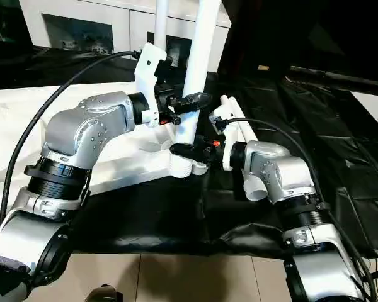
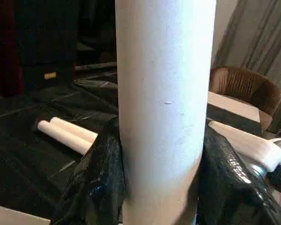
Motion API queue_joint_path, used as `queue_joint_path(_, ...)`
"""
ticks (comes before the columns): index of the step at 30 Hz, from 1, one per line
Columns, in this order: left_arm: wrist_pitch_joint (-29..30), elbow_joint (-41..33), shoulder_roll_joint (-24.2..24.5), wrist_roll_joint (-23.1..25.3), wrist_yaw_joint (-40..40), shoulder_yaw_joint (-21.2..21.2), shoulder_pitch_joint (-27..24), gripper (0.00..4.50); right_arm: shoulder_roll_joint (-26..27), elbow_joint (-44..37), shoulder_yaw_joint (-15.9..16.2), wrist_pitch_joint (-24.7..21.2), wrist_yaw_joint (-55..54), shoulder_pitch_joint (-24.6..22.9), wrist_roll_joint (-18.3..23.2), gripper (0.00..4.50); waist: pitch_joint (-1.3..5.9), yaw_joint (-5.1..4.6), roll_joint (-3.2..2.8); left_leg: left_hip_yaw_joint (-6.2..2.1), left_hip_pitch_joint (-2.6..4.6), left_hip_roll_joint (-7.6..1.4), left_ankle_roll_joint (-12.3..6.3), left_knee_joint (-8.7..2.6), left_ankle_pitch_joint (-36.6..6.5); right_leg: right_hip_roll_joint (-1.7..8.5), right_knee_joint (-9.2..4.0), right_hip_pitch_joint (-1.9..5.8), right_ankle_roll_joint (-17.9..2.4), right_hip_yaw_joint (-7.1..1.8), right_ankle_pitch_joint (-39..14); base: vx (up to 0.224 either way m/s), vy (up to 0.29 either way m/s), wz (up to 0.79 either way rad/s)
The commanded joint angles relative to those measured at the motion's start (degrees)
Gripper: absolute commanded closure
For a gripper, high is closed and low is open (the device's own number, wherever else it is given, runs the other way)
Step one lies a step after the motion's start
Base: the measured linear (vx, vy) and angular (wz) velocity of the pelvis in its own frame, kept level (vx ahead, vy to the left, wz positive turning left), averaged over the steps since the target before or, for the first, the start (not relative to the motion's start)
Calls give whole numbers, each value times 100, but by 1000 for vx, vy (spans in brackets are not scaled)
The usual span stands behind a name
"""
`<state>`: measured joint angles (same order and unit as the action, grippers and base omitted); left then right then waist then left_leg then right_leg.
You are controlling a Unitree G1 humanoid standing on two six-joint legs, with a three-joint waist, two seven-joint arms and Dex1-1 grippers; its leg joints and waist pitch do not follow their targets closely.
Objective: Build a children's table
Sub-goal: Insert table leg to table base
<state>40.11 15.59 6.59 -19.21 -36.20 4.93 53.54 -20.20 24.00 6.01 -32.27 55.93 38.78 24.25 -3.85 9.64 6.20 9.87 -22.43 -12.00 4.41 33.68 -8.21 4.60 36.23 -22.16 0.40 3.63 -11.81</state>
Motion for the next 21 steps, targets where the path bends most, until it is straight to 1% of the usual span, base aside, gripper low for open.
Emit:
queue_joint_path(1,130,-227,-100,-225,-192,38,27,194,14,15,-186,153,-39,-19,37,264,485,-12,-6,20,154,-109,62,-308,-479,346,-299,293,-1304,-204,268,0,0,0)
queue_joint_path(2,101,-246,-144,-292,-208,-18,12,194,41,6,-234,192,-75,-33,61,264,483,-14,6,22,153,-109,58,-308,-482,346,-299,292,-1316,-205,259,0,0,0)
queue_joint_path(3,-2,-244,-190,-311,-186,-68,1,175,71,4,-292,208,-115,-39,91,264,484,-13,-4,21,155,-113,52,-308,-482,347,-296,287,-1342,-205,274,0,0,0)
queue_joint_path(4,-51,-243,-202,-310,-181,-80,-3,175,80,5,-309,221,-125,-40,99,264,482,-15,-2,24,156,-109,43,-307,-498,341,-300,285,-1350,-206,273,0,0,0)
queue_joint_path(5,-318,-236,-269,-329,-157,-173,-22,162,126,8,-412,276,-185,-45,151,264,481,-10,0,20,153,-112,34,-310,-515,344,-309,293,-1339,-206,251,0,0,0)
queue_joint_path(6,-799,-232,-370,-386,-153,-354,-59,155,202,5,-594,330,-298,-47,247,264,475,-1,7,18,149,-114,19,-313,-541,361,-323,297,-1339,-211,218,0,0,0)
queue_joint_path(7,-1004,-233,-405,-407,-164,-423,-74,152,231,5,-666,349,-342,-45,282,264,477,-7,20,24,139,-114,25,-313,-564,363,-325,303,-1336,-213,217,0,0,0)
queue_joint_path(8,-1265,-235,-495,-462,-94,-570,-87,152,271,21,-770,401,-425,-45,323,264,487,-3,29,20,155,-120,36,-314,-572,362,-321,300,-1326,-207,198,0,0,0)
queue_joint_path(10,-1345,-237,-543,-498,-44,-646,-91,152,289,30,-814,425,-468,-46,339,264,486,-10,16,16,160,-123,54,-315,-576,353,-315,292,-1314,-201,226,0,0,0)
queue_joint_path(11,-1547,-282,-729,-715,53,-923,-135,152,365,124,-1012,551,-693,-59,388,264,481,-17,36,20,156,-119,59,-316,-595,352,-312,288,-1291,-205,202,0,0,0)
queue_joint_path(12,-1584,-300,-789,-796,76,-1007,-152,152,385,165,-1068,605,-767,-65,386,264,484,-16,32,28,162,-119,67,-313,-614,364,-312,285,-1333,-206,195,0,0,0)
queue_joint_path(13,-1584,-300,-789,-796,76,-1007,-152,152,385,165,-1068,605,-767,-65,386,264,481,-17,38,28,163,-122,67,-312,-627,363,-319,281,-1336,-205,170,0,0,0)
queue_joint_path(14,-1659,-329,-882,-882,157,-1120,-181,152,427,222,-1150,704,-906,-94,368,264,479,-18,40,28,158,-117,62,-316,-632,353,-324,287,-1298,-207,126,0,0,0)
queue_joint_path(15,-1662,-329,-889,-894,159,-1132,-182,152,429,222,-1154,711,-913,-99,367,264,480,-16,38,25,159,-116,57,-314,-626,352,-322,285,-1265,-207,114,0,0,0)
queue_joint_path(17,-1786,-219,-936,-1060,139,-1327,-191,152,468,168,-1217,863,-1086,-243,272,264,478,-22,20,22,161,-116,63,-315,-628,348,-329,282,-1231,-208,93,0,0,0)
queue_joint_path(18,-1783,-197,-917,-1057,120,-1325,-195,152,466,162,-1217,879,-1103,-256,253,264,480,-23,31,26,161,-115,71,-315,-639,350,-334,280,-1217,-210,81,0,0,0)
queue_joint_path(19,-1769,-100,-829,-1044,29,-1316,-210,152,456,135,-1213,948,-1184,-318,164,264,480,-16,2,21,163,-110,82,-314,-635,345,-332,275,-1188,-210,67,0,0,0)
queue_joint_path(20,-1908,122,-512,-636,-132,-1027,-299,152,407,128,-1174,1089,-1352,-418,-37,264,476,-24,3,21,169,-105,100,-323,-634,332,-343,268,-1134,-211,30,0,0,0)
queue_joint_path(21,-1908,122,-512,-636,-132,-1027,-299,152,407,128,-1174,1089,-1352,-418,-37,264,479,-48,3,16,172,-106,136,-337,-663,309,-345,263,-1012,-211,-73,0,0,0)
